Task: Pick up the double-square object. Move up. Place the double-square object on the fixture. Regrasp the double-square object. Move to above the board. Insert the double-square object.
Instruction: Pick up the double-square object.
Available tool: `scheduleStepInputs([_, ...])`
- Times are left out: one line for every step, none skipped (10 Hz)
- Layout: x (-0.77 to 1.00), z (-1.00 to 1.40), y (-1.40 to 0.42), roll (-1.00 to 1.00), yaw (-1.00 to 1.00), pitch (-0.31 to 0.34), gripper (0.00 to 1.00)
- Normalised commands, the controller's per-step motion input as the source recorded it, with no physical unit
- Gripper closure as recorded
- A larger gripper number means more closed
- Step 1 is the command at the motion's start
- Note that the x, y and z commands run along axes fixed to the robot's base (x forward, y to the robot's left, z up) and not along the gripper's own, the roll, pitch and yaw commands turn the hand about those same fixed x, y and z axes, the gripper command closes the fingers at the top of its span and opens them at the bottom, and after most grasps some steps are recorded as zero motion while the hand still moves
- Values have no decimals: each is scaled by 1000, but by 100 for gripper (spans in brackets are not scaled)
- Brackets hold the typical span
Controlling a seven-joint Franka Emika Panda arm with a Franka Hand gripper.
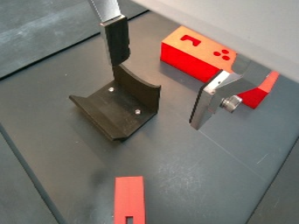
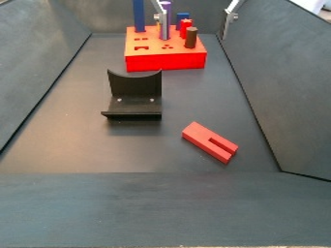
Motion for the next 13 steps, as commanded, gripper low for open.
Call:
scheduleStepInputs([211,-200,0,-40,0,-59,0])
scheduleStepInputs([0,-680,191,-61,169,-93,0])
scheduleStepInputs([43,-811,511,-80,569,-124,0])
scheduleStepInputs([0,-894,526,-61,500,-126,0])
scheduleStepInputs([34,-923,580,-89,500,-81,0])
scheduleStepInputs([183,-969,374,-71,443,-67,0])
scheduleStepInputs([157,-1000,177,-36,403,-57,0])
scheduleStepInputs([14,-1000,0,0,526,-36,0])
scheduleStepInputs([0,-1000,-3,19,743,-14,0])
scheduleStepInputs([0,-1000,0,23,817,-11,0])
scheduleStepInputs([0,-1000,0,20,843,-13,0])
scheduleStepInputs([0,-1000,0,26,823,-16,0])
scheduleStepInputs([-37,-1000,0,27,791,-17,0])
